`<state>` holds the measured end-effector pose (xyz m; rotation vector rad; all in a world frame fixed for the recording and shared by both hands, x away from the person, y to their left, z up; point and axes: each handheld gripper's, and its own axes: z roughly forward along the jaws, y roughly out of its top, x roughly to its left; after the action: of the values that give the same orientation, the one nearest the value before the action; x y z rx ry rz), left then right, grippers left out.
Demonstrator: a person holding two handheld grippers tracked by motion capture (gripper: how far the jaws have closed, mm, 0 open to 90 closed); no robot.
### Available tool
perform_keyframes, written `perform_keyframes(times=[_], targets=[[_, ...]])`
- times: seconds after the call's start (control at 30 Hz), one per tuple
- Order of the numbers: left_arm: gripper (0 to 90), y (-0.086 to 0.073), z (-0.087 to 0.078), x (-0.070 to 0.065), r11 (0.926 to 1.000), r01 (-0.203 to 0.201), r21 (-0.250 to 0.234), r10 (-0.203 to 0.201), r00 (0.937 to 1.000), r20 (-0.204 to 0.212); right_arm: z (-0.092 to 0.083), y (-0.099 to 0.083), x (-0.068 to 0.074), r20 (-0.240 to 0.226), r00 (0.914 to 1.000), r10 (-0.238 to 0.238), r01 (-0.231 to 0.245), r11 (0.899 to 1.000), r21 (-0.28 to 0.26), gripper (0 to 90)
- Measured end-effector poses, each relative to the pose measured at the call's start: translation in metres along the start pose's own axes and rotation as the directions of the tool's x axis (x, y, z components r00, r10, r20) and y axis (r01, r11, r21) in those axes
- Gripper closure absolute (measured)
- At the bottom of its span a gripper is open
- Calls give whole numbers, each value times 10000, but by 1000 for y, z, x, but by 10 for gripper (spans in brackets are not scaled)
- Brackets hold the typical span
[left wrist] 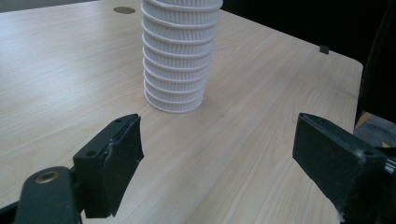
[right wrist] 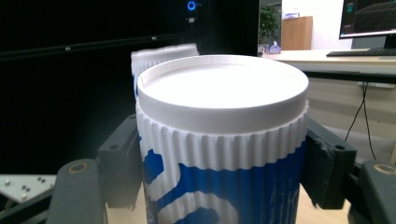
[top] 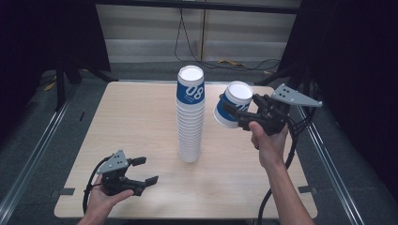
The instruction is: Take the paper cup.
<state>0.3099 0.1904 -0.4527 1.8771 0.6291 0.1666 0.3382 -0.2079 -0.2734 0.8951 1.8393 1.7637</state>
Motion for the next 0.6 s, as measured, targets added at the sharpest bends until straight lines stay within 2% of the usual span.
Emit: perform_keyframes(times=[0.27, 0.43, 0.6], targets=[[157, 15, 11, -5, 9992, -292, -254, 298, 9993, 238, -1, -22, 6, -461, 9987, 200, -192, 9997, 173, 270], [157, 26, 16, -10, 9977, -415, -536, 441, 9979, 475, 0, -37, 11, -615, 9979, 195, -167, 9988, 458, 270], [157, 37, 25, -17, 9968, -609, -525, 645, 9956, 685, 3, -50, 14, -844, 9961, 272, -223, 9980, 587, 270]])
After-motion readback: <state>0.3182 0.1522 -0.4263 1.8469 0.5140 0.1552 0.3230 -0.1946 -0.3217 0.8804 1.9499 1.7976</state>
